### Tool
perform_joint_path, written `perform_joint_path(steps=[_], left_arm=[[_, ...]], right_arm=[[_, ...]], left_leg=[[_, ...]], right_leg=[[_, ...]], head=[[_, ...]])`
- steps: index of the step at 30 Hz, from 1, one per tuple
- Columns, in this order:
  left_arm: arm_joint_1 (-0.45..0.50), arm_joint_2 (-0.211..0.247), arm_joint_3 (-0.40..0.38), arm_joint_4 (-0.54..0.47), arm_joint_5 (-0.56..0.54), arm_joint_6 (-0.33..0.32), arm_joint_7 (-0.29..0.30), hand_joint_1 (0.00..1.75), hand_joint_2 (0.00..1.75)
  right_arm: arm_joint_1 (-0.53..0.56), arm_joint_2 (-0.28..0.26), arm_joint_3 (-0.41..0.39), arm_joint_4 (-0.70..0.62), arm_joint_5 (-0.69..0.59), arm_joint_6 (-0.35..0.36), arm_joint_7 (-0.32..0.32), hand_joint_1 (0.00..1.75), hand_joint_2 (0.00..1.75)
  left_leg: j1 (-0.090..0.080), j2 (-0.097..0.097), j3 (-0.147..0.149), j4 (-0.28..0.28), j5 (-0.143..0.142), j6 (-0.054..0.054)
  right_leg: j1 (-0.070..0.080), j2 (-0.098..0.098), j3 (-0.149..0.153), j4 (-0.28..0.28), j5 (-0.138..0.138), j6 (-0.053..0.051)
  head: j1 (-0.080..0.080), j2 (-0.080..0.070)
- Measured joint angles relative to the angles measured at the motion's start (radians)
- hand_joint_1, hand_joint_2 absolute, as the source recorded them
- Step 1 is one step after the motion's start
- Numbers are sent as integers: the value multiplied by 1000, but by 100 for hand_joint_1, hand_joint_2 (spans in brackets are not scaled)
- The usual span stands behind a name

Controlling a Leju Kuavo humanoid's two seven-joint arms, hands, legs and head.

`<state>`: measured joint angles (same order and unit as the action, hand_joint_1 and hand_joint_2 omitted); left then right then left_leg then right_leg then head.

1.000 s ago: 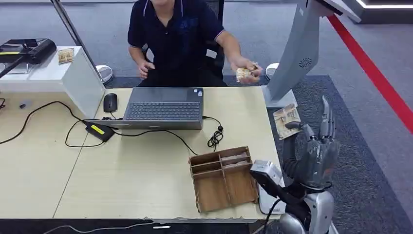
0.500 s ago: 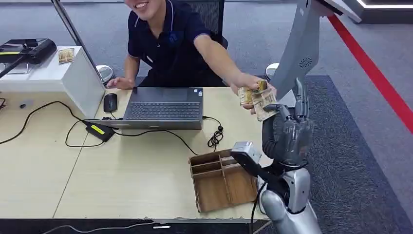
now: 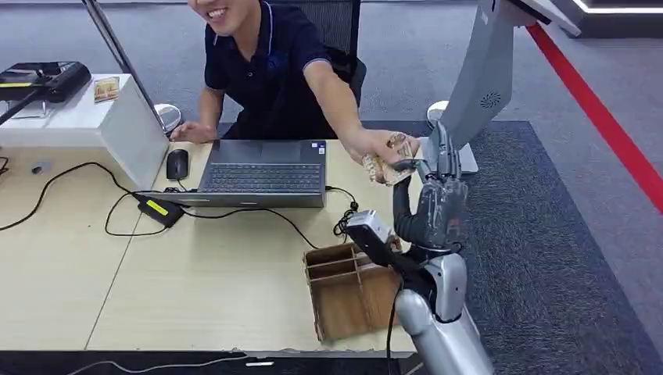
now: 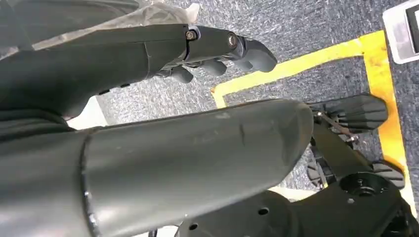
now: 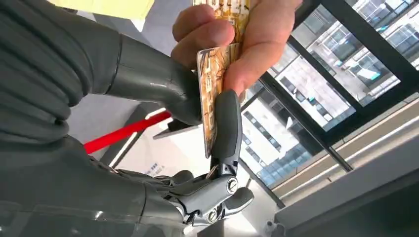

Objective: Pass the card to the sensor for recognition and then transmit it.

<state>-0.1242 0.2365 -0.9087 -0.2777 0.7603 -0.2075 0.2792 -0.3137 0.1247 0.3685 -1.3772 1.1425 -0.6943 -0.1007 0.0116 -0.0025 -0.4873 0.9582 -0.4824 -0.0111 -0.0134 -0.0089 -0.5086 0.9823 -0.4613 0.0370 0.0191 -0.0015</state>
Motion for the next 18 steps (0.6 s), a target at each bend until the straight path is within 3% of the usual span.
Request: perform_joint_path(steps=[1,2,9,18], left_arm=[[0,1,-1,0,0,0,0,0,0],[0,2,-2,0,0,0,0,0,0],[0,3,-9,0,-1,0,0,0,0],[0,4,-11,0,5,1,3,0,0]], right_arm=[[-2,3,0,7,0,0,-2,38,175],[-4,5,0,13,0,0,-5,0,175],[-10,14,0,65,-22,0,-6,0,175],[26,47,-11,85,-47,-2,-82,0,175]], left_leg=[[0,0,0,0,0,0],[0,0,0,0,0,0],[0,0,0,0,0,0],[0,0,0,0,0,0]], right_leg=[[0,0,0,0,0,0],[0,0,0,0,0,0],[0,0,-1,0,0,0],[0,0,-1,0,0,0]], head=[[0,0],[0,0],[0,0],[0,0]])
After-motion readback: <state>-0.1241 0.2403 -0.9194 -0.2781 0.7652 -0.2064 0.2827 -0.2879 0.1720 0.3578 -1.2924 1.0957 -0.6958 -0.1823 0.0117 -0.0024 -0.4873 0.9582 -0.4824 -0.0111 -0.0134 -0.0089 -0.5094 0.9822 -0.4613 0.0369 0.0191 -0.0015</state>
